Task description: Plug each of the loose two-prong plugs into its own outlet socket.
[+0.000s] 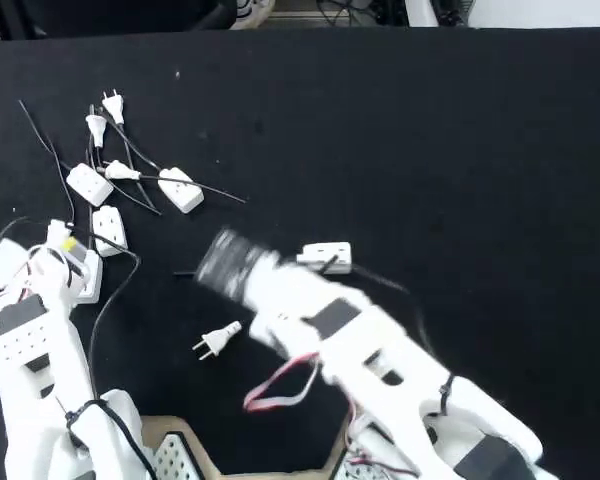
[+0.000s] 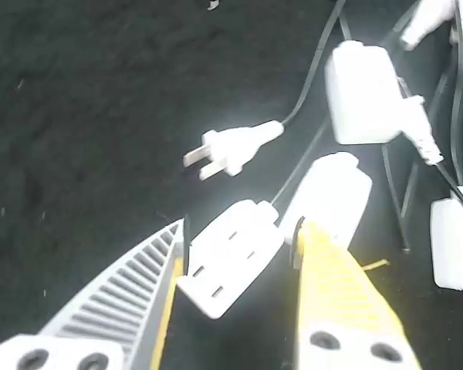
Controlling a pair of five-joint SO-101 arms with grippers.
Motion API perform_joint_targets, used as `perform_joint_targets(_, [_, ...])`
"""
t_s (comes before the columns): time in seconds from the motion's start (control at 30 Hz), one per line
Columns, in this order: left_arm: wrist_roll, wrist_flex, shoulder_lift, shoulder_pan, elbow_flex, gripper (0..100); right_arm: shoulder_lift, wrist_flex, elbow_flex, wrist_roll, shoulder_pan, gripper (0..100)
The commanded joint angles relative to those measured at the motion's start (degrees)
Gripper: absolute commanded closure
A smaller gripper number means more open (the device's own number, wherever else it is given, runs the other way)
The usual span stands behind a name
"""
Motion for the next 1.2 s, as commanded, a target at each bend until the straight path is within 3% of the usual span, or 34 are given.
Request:
perform_joint_targets(0.0, [3.3,-0.9,0.1,-0.7,-0.1,77,0.1,0.3,1.2,9.1,-4.8,77.0])
perform_joint_targets(0.33, [7.7,-0.9,0.1,-4.4,-0.3,77,2.3,0.1,-3.0,10.3,-5.2,77.6])
perform_joint_targets(0.53, [7.7,-0.9,0.1,-5.0,-0.3,77,18.7,0.9,-14.5,10.7,-5.8,79.8])
perform_joint_targets(0.77, [7.7,-0.9,0.1,-5.5,-0.2,77,33.7,11.7,-29.9,10.9,-7.8,79.7])
perform_joint_targets(0.97, [7.7,-1.0,0.1,-5.2,-0.3,77,34.4,12.5,-29.4,14.0,-14.8,79.7])
perform_joint_targets(1.17, [7.6,-1.0,0.0,-5.1,-0.3,77,34.4,10.2,-29.1,13.2,-15.3,79.8])
